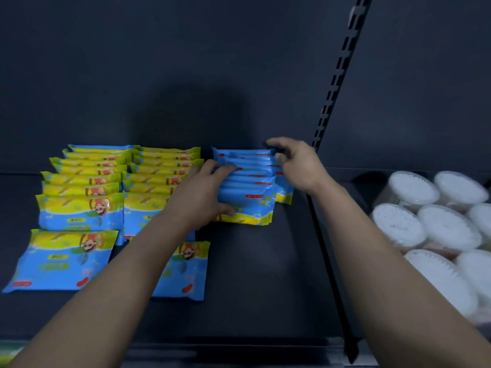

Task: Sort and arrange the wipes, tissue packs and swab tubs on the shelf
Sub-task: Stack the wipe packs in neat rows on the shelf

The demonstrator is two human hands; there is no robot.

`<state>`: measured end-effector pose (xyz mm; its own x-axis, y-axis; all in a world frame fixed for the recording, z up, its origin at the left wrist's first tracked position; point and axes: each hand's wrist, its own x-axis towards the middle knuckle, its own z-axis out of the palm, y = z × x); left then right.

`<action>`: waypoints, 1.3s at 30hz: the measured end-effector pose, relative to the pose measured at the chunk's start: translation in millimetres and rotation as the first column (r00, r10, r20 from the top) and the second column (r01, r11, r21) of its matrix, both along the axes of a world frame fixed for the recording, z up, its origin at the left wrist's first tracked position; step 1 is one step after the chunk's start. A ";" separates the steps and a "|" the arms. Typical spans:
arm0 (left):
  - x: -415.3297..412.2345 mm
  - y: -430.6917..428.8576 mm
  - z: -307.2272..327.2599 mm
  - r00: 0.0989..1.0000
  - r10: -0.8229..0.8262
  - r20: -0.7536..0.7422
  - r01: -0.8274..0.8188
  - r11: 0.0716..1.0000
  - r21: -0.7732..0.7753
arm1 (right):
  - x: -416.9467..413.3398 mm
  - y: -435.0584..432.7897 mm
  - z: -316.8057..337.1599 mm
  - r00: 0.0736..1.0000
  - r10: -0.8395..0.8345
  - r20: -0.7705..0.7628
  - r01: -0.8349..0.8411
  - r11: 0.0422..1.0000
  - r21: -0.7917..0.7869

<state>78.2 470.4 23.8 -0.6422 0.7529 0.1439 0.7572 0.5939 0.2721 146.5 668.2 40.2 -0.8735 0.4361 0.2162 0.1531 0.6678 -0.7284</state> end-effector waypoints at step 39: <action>7.5 -11.6 -6.6 0.986 0.161 0.034 -0.164 0.976 0.146 | 46.1 -58.2 -0.2 0.974 -0.100 0.203 0.143 0.967 -0.210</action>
